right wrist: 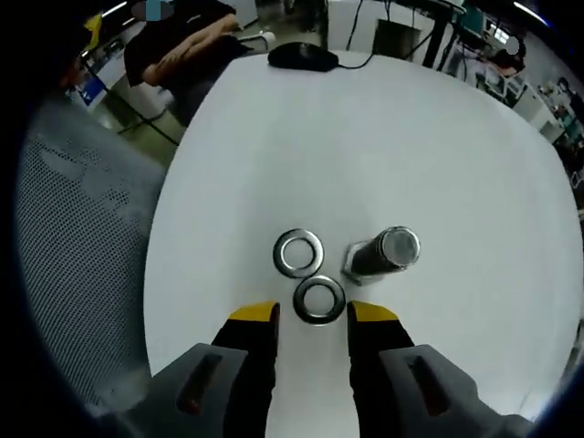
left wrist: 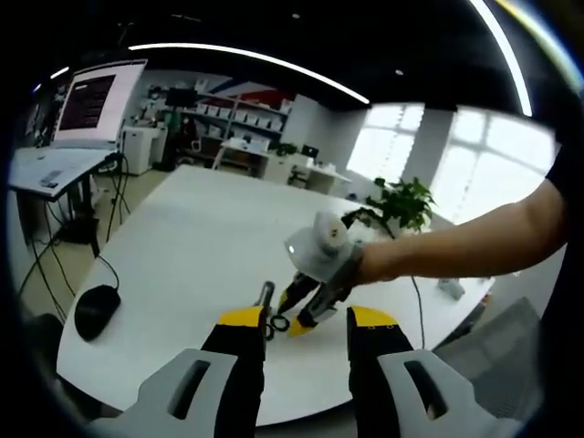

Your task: Place the washer onto the threaded stud by aligning its center hole with the stud, sliding it down to the base, and recovering from edge contact or off-axis alignment until the washer reaches the visible bottom stop.

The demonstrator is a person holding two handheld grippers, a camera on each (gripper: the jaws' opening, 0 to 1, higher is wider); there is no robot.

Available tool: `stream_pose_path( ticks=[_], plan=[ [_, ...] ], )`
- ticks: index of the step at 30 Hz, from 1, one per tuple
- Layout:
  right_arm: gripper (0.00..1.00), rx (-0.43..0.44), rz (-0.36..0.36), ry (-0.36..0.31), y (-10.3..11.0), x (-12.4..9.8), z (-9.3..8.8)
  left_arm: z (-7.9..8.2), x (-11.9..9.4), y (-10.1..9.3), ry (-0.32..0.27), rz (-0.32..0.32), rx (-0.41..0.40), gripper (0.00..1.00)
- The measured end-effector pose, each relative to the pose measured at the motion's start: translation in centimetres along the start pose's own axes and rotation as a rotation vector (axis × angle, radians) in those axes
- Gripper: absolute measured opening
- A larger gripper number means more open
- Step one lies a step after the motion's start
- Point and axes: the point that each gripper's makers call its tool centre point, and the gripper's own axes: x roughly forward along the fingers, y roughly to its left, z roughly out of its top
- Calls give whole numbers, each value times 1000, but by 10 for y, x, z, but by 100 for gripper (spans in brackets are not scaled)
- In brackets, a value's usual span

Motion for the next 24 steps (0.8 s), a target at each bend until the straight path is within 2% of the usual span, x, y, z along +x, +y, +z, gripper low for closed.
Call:
stream_pose_path(
  ticks=[6, 7, 15, 24],
  plan=[
    [28, 21, -7, -13, -3, 0, 2, -1, 1, 0, 4, -1, -2, 32],
    [25, 11, -6, -17, -2, 0, 3, -1, 1, 0, 4, -1, -2, 32],
    [23, -31, -20, -12, -3, -2, 1, -1, 0, 0, 3, 0, -3, 32],
    [23, -4, -12, -56, -4, -28, 5, 0, 0, 0, -2, -1, -1, 32]
  ],
)
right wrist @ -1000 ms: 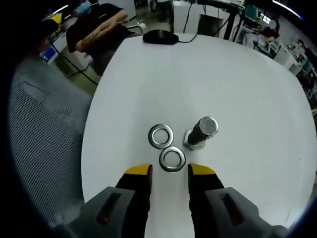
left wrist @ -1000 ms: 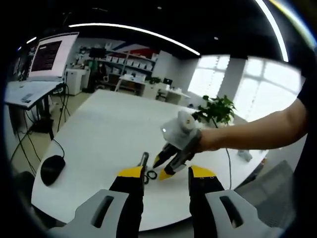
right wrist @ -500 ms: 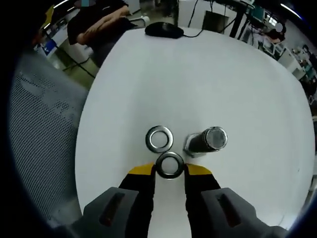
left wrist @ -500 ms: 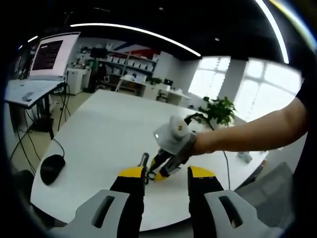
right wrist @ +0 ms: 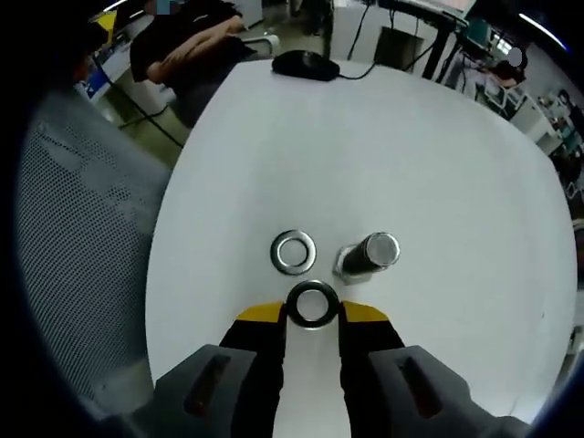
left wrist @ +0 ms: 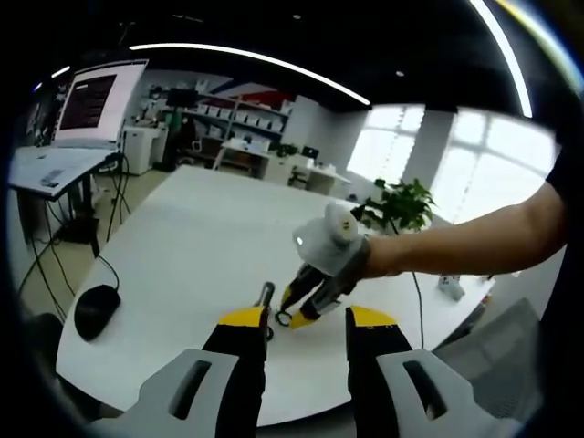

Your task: Place the washer onto the threaded stud by aligning its center hole with the stud, sliding it down to the base, and recovering from edge contact or off-axis alignment until the washer reaches the visible bottom stop.

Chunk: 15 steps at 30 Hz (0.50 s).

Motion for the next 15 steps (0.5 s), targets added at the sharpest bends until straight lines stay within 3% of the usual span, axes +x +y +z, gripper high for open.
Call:
stream_pose_path(
  ticks=[15],
  plan=[
    [23, 10, -43, -88, -9, -45, 21, -1, 0, -1, 3, -3, -2, 32]
  ],
)
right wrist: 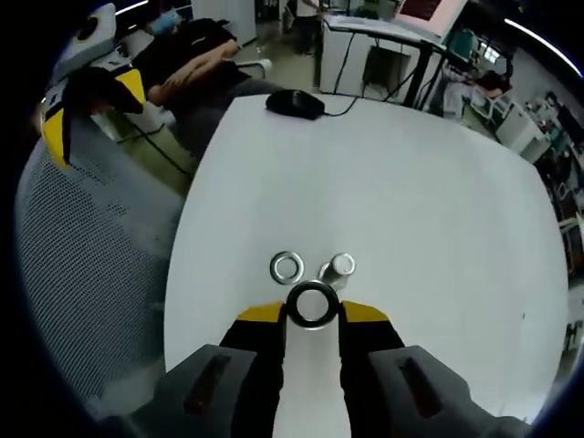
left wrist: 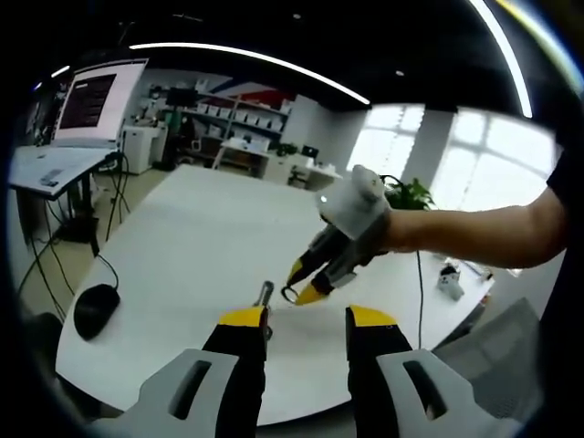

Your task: Place the washer onto the threaded stud by aligning its center hole with the stud, sliding it down to the base, and recovering from edge contact or off-axis alignment until the washer reaches the visible bottom stop.

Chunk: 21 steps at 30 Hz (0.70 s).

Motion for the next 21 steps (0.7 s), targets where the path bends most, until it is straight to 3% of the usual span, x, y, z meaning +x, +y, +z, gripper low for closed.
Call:
stream_pose_path(
  ticks=[8, 21],
  plan=[
    [23, -27, -25, -15, -8, 0, 15, -1, 0, 0, 5, -1, 1, 32],
    [23, -91, -16, 37, -18, 18, 23, -2, 0, 0, 13, -3, 1, 32]
  ],
)
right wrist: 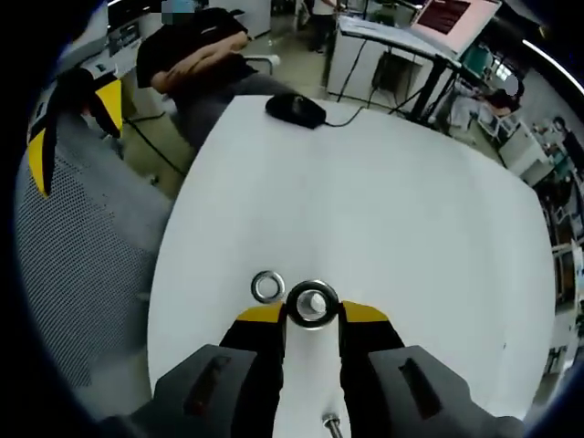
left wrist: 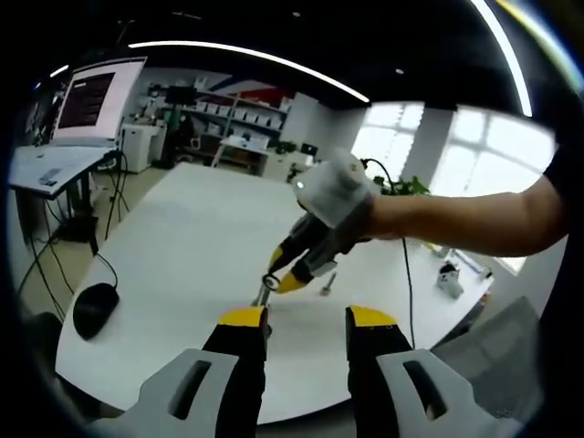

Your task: Place the washer onto the threaded stud by aligning its center hole with the stud, sliding it down to the base, and recovering from edge contact or off-axis alignment until the washer reaches the visible bottom stop.

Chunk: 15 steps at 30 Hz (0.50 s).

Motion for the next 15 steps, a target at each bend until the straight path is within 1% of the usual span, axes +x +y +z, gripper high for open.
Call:
stream_pose_path(
  ticks=[5, 15],
  plan=[
    [23, -24, 2, 27, -3, 3, -2, 0, 0, 0, 0, -1, -1, 32],
    [23, -26, 21, 54, -4, 13, -5, 0, 0, -1, 0, -1, -3, 32]
  ],
)
